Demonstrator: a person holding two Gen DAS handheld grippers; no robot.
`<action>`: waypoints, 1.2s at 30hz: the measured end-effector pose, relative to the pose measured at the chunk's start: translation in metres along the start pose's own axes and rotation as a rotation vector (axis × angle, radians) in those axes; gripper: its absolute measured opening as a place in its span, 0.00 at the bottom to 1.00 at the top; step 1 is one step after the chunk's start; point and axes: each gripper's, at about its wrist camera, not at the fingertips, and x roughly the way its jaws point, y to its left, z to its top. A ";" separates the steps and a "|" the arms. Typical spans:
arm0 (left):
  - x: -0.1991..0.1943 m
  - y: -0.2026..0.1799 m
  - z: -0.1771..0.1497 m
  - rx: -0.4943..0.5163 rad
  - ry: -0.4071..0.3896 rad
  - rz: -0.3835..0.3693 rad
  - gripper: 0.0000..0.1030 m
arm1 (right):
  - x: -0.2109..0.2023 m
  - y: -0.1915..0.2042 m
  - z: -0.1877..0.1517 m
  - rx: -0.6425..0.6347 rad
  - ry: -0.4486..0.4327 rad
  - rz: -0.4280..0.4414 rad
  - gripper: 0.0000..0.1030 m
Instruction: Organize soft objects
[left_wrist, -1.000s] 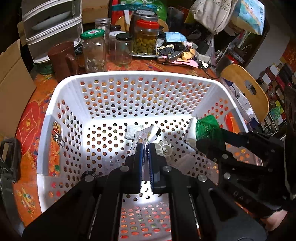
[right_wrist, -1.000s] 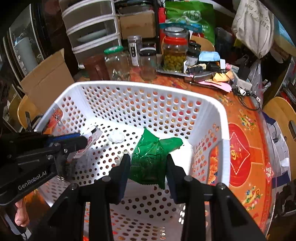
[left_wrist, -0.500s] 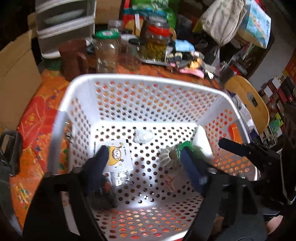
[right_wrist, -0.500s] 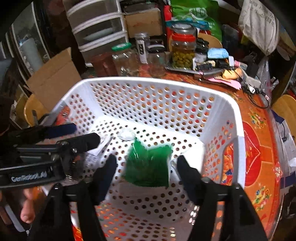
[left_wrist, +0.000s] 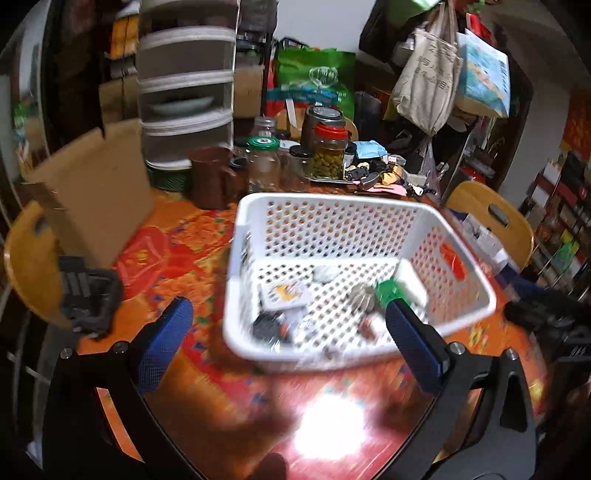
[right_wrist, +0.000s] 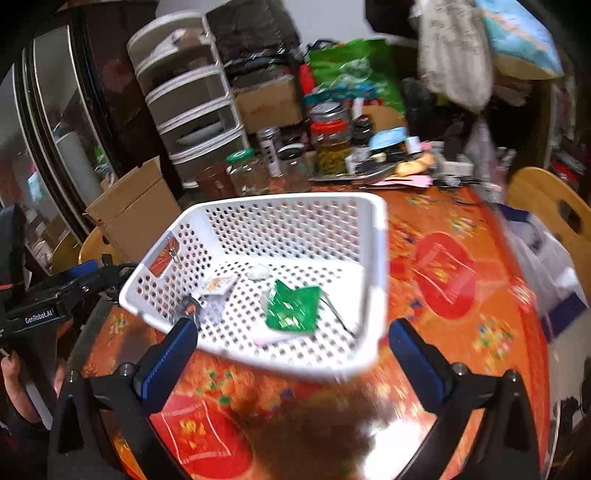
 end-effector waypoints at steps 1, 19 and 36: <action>-0.012 0.000 -0.012 0.011 -0.013 0.008 1.00 | -0.015 0.002 -0.016 -0.016 -0.032 -0.030 1.00; -0.185 -0.045 -0.128 0.056 -0.130 -0.032 1.00 | -0.156 0.062 -0.117 -0.049 -0.218 -0.004 1.00; -0.136 -0.058 -0.103 0.079 -0.064 -0.025 1.00 | -0.128 0.055 -0.102 -0.034 -0.166 -0.036 1.00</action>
